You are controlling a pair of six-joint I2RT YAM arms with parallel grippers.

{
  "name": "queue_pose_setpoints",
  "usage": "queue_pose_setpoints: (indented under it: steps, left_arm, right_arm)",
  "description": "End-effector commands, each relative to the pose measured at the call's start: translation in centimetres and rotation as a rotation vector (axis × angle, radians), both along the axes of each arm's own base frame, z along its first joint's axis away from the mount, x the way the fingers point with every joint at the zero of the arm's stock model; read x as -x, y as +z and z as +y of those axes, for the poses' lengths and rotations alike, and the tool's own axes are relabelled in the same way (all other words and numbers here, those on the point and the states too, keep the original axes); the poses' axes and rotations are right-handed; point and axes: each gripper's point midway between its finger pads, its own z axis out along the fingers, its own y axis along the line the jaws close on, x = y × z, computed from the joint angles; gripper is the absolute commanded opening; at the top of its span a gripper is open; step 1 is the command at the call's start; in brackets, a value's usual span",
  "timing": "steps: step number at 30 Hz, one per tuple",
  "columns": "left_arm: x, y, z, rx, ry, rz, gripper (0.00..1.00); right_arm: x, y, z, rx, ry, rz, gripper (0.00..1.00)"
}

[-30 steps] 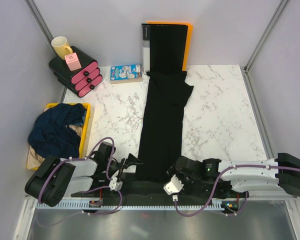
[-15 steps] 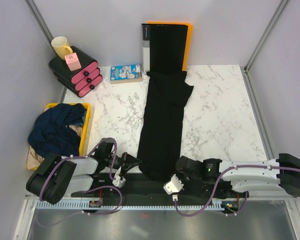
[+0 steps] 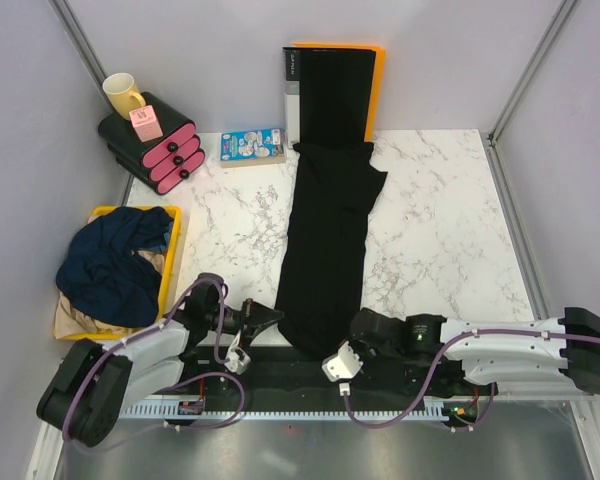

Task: Fold and stack the t-shirts
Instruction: Fold the tshirt

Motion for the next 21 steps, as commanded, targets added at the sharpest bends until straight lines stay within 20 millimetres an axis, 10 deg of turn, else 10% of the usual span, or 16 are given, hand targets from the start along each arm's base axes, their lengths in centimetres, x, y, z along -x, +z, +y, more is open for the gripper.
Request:
queue_pose_setpoints:
  steps: [1, 21]
  left_arm:
    - [-0.1, 4.7, -0.9, 0.097, -0.164, -0.517, 0.02]
    - [-2.7, 5.9, -0.3, 0.015, 0.005, -0.346, 0.02]
  right_arm:
    - [-1.2, 3.4, 1.3, -0.058, -0.048, -0.045, 0.00]
    - [-6.1, 6.1, -0.1, -0.074, -0.227, -0.159, 0.00]
